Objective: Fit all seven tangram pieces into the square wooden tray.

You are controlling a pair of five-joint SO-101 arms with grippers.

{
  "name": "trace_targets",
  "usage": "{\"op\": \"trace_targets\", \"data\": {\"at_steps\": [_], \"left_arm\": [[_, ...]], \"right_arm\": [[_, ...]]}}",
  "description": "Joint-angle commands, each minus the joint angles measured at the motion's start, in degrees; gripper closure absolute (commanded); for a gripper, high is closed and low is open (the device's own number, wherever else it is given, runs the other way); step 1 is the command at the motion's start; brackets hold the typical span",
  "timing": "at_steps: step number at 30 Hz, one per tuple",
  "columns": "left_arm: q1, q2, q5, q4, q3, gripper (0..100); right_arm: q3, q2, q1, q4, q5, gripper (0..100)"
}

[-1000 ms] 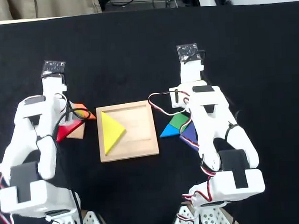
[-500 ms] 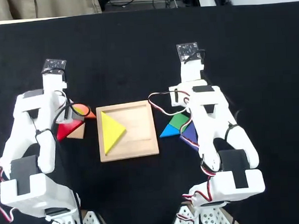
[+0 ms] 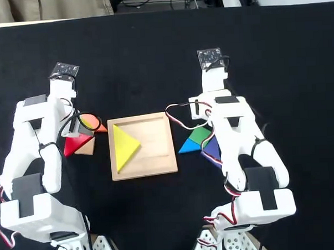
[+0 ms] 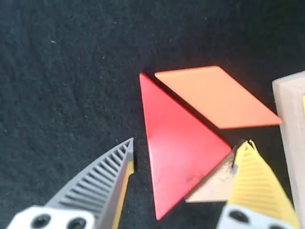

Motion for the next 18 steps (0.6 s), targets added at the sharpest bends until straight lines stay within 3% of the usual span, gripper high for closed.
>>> {"op": "trace_targets", "data": {"at_steps": [1, 18], "left_arm": [[0.48, -0.26, 1.58, -3.08, -0.22, 67], [0.84, 3.69, 1.67, -3.43, -1.71, 67]], "right_arm": [[-0.22, -2.86, 0.44, -0.88, 0.0, 98.4], [-0.22, -2.86, 0.44, -0.88, 0.0, 98.4]]}}
